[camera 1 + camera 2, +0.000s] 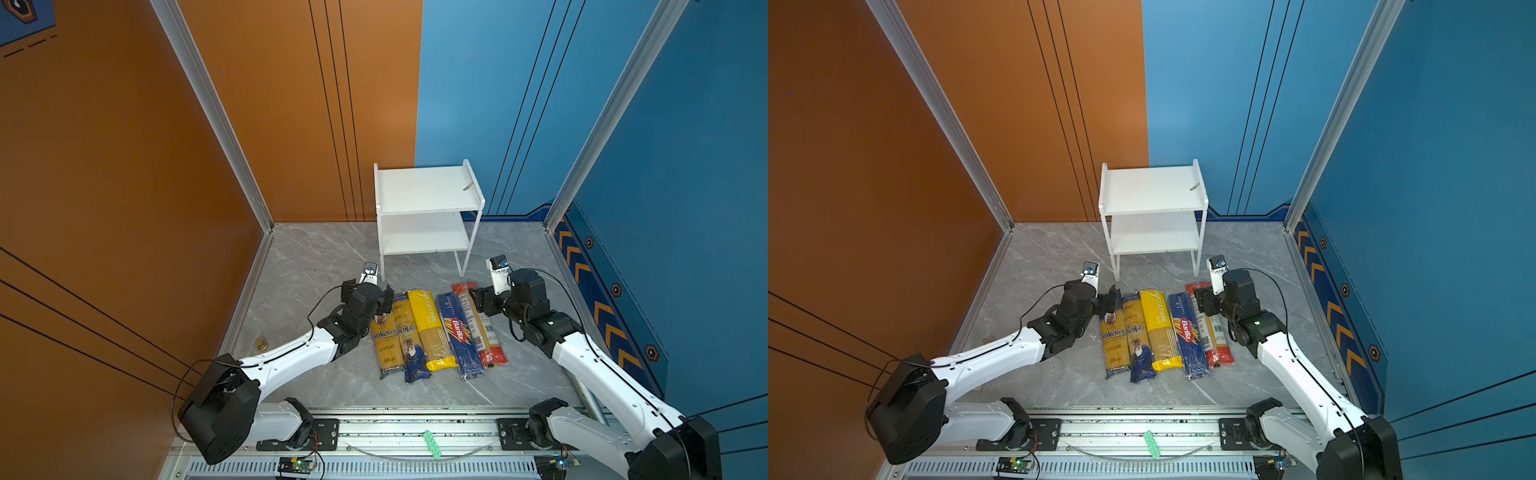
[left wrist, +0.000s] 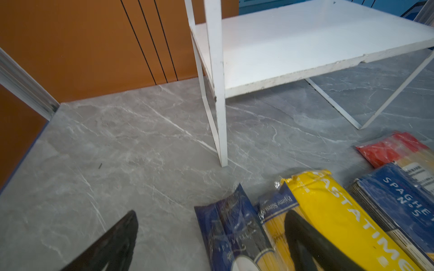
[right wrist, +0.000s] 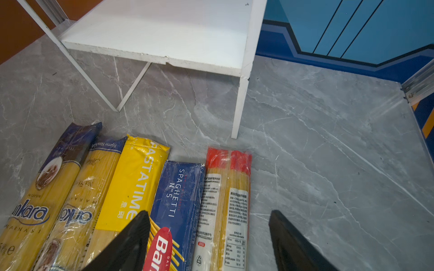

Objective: Place and organize the pasta boxes and bags onto the shelf
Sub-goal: 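Lower both grippers down toward the row of spaghetti packages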

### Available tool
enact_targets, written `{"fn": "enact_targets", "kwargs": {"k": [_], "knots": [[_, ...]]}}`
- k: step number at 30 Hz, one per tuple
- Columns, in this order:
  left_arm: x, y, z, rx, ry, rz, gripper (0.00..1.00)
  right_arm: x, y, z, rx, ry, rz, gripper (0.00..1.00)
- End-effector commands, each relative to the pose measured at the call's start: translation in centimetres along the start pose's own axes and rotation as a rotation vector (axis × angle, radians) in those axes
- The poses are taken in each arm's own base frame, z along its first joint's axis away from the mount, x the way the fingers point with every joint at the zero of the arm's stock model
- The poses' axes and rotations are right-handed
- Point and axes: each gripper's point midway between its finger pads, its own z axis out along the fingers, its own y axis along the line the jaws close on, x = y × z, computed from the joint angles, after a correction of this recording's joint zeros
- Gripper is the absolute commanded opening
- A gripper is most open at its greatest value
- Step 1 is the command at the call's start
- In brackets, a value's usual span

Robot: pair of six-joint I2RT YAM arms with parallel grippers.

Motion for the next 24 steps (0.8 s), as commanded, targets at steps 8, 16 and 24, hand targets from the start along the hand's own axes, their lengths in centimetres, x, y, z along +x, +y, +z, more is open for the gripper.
{"fn": "enact_targets", "kwargs": {"k": [8, 16, 24], "knots": [[8.8, -0.4, -1.8, -0.010, 0.315, -0.146, 0.98, 1.4, 0.6, 0.0, -0.011, 0.061, 0.041, 0.79], [11.7, -2.9, -3.4, 0.064, 0.464, -0.150, 0.98, 2.2, 1.1, 0.3, -0.032, 0.082, 0.054, 0.80], [13.3, -4.2, -4.8, 0.113, 0.591, -0.201, 0.98, 2.9, 2.8, 0.7, -0.077, 0.121, 0.032, 0.80]]}}
